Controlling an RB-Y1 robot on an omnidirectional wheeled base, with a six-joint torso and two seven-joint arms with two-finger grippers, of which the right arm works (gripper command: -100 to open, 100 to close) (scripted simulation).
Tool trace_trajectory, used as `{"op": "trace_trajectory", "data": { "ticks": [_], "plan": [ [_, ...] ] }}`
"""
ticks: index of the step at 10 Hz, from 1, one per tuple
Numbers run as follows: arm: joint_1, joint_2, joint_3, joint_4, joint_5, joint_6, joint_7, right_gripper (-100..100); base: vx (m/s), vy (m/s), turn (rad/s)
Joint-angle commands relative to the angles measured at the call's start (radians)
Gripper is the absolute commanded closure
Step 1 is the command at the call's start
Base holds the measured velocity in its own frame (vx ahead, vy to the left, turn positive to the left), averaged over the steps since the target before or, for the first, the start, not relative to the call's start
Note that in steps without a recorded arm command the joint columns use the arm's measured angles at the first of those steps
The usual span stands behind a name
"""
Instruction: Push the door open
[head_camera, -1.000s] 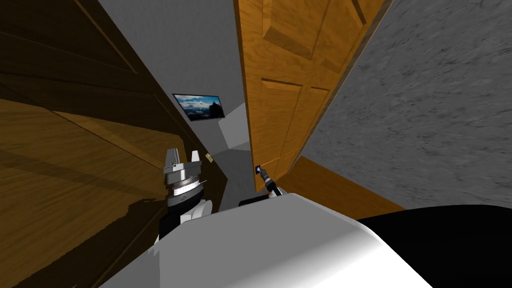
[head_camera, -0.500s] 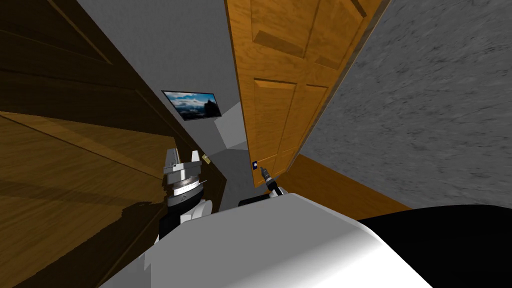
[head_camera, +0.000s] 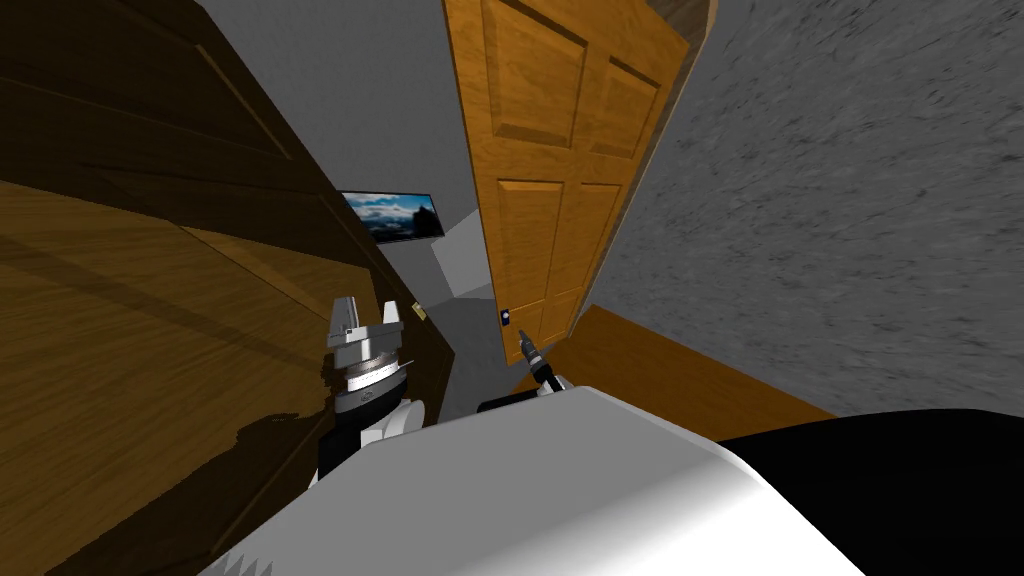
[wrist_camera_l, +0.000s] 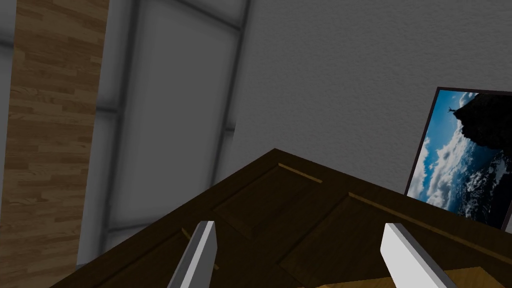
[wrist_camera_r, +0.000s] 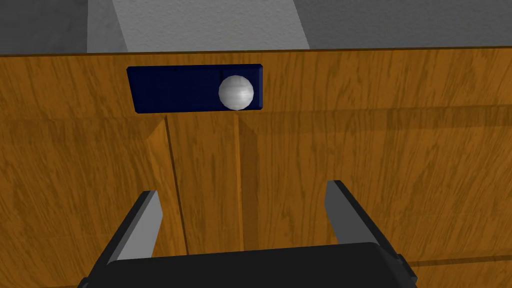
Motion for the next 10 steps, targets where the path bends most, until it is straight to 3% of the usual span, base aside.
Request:
{"op": "trace_trajectory", "data": {
  "ticks": [1, 6, 10],
  "plan": [
    [0.000, 0.000, 0.000, 0.000, 0.000, 0.000, 0.000, -100, -0.114, 0.003, -0.007],
    [-0.012, -0.003, -0.015, 0.020, -0.002, -0.009, 0.005, -100, 0.183, 0.054, 0.026],
    [-0.023, 0.010, -0.029, 0.036, -0.003, -0.017, 0.009, -100, 0.203, 0.063, 0.028]
  ]
}}
